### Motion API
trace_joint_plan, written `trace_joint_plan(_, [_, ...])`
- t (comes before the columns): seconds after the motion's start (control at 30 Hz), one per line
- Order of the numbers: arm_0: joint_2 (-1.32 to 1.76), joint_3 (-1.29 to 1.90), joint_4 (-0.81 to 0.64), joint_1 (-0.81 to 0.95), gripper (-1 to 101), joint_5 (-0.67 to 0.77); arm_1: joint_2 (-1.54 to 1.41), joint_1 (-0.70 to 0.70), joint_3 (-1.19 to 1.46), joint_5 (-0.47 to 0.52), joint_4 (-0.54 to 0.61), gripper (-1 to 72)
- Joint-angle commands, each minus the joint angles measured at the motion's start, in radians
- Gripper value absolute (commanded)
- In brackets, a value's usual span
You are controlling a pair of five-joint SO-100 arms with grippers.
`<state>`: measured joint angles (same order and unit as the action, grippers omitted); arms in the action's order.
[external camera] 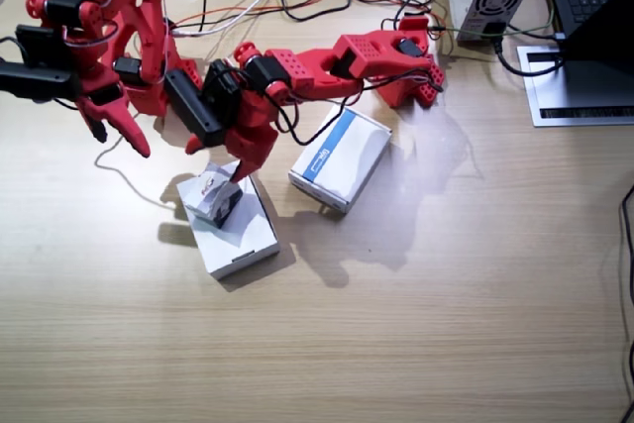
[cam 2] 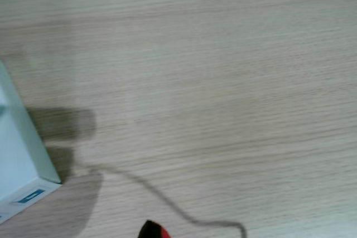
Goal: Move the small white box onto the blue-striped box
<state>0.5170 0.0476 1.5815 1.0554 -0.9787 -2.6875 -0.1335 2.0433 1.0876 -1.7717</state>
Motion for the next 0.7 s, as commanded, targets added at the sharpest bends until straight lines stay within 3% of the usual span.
trace_joint_plan(0.0, [-0.107, -0.006, -0.034, -0.025, 32, -0.048, -0.087, 0.041, -0.011, -0.02, -0.069, 69.4])
trace_joint_plan(0.2, [-0.11, -0.012, 0.087, -0.08, 26, -0.109, -0.089, 0.121, -0.02, -0.08, -0.069, 69.5])
trace_joint_plan(0.3, [-0.11, -0.009, 0.089, -0.092, 10, -0.144, -0.089, 0.149, -0.002, -0.107, -0.069, 69.5])
trace_joint_plan(0.37, [-0.077, -0.029, 0.092, -0.1, 8, -0.095, -0.092, 0.16, 0.023, -0.115, -0.066, 69.4])
trace_joint_plan(0.67, [1.081, 1.008, 0.097, 0.025, 8, 0.1, -0.049, 0.334, -0.104, -0.253, -0.075, 69.3])
